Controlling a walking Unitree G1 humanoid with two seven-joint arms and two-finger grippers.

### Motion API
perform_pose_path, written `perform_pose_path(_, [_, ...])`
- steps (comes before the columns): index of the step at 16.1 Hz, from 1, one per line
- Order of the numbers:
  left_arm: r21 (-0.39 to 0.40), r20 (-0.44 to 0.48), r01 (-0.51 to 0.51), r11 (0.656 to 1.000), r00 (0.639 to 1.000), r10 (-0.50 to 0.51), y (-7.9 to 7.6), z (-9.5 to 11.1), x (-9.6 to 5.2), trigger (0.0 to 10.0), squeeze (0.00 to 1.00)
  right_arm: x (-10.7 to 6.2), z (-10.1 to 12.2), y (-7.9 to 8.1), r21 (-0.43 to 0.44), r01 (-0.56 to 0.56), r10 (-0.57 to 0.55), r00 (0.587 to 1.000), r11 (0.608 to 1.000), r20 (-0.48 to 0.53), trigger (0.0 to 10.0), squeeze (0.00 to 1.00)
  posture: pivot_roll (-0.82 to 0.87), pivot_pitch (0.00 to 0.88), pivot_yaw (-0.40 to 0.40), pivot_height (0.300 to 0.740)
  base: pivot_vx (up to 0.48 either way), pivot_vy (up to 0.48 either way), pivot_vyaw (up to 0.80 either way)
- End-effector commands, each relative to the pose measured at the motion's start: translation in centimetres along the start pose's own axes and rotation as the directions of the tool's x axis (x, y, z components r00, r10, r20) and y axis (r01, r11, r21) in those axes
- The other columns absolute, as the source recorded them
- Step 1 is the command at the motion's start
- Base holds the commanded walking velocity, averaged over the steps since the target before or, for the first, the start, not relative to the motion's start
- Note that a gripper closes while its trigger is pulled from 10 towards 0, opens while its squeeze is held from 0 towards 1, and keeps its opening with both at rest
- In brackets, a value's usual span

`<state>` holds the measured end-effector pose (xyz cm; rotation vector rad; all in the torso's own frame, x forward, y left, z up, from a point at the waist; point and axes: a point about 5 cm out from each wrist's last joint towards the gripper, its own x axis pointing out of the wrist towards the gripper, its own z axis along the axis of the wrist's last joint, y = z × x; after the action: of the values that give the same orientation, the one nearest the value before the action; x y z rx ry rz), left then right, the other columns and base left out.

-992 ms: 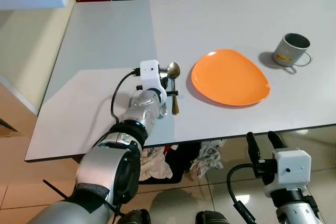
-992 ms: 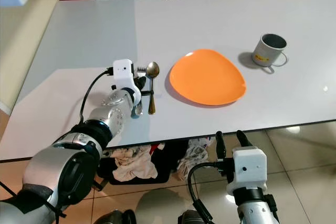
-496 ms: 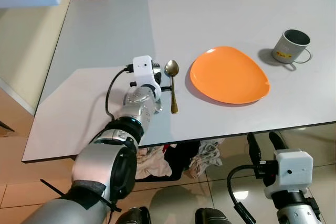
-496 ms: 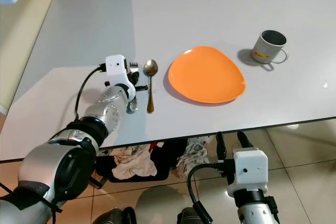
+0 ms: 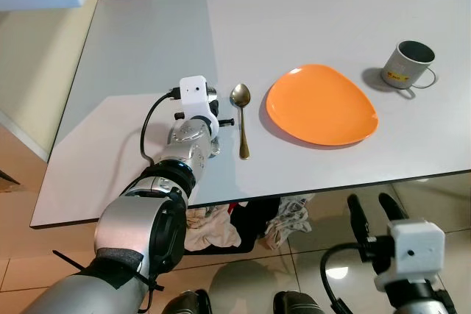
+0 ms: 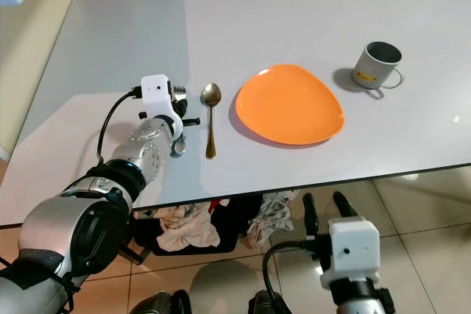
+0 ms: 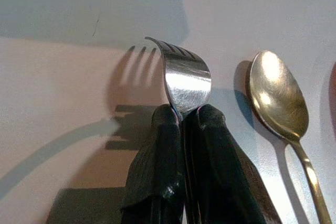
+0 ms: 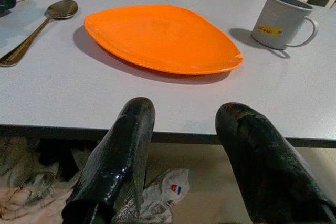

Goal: Setting the table

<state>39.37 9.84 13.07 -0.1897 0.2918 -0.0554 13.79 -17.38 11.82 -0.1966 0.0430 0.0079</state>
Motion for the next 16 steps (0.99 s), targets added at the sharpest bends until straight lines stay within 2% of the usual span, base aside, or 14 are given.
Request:
perform_pose_path(1, [0.014, -0.011, -0.005, 1.000, 1.000, 0.006, -0.2, 0.3, 0.1, 10.0, 0.00, -0.5, 0.4, -0.3, -0.010, -0.006, 0.006, 1.000, 1.000, -0.003, 10.0, 0.00, -0.34, 0.130, 0.023, 0.740, 0.000, 0.000, 0.00])
perform_pose_path(9, [0.006, -0.012, -0.014, 1.000, 1.000, 0.014, -0.4, 0.7, 0.1, 10.0, 0.00, -2.2, 0.3, -0.1, 0.009, -0.077, 0.077, 0.995, 0.997, -0.056, 10.0, 0.00, -0.36, 0.148, 0.026, 0.740, 0.000, 0.000, 0.00])
perform_pose_path(10, [0.011, -0.009, -0.014, 1.000, 1.000, 0.015, -0.3, 0.8, 0.2, 10.0, 0.45, -2.2, 0.3, -0.1, 0.010, -0.076, 0.076, 0.995, 0.997, -0.059, 10.0, 0.00, -0.37, 0.152, 0.027, 0.740, 0.000, 0.000, 0.00])
perform_pose_path(11, [0.012, -0.009, -0.017, 1.000, 1.000, 0.017, -0.2, 0.9, 0.2, 10.0, 0.76, -2.3, 0.3, -0.1, 0.012, -0.074, 0.075, 0.995, 0.997, -0.061, 10.0, 0.00, -0.37, 0.153, 0.028, 0.740, 0.000, 0.000, 0.00])
perform_pose_path(12, [0.012, -0.010, -0.018, 1.000, 1.000, 0.018, -0.2, 0.9, 0.2, 10.0, 1.00, -2.4, 0.3, -0.1, 0.013, -0.075, 0.075, 0.995, 0.997, -0.062, 10.0, 0.00, -0.37, 0.153, 0.029, 0.740, 0.000, 0.000, 0.00])
perform_pose_path(15, [0.023, -0.015, -0.020, 1.000, 1.000, 0.020, -0.1, 0.8, 0.2, 10.0, 1.00, -2.7, 0.4, -0.1, 0.030, -0.098, 0.100, 0.993, 0.995, -0.065, 10.0, 0.00, -0.37, 0.158, 0.030, 0.740, 0.000, 0.000, 0.00])
perform_pose_path(16, [0.025, -0.018, -0.021, 0.999, 1.000, 0.021, -0.1, 0.7, 0.1, 10.0, 1.00, -2.8, 0.4, 0.0, 0.041, -0.144, 0.146, 0.987, 0.989, -0.067, 10.0, 0.00, -0.38, 0.160, 0.032, 0.740, 0.000, 0.000, 0.00])
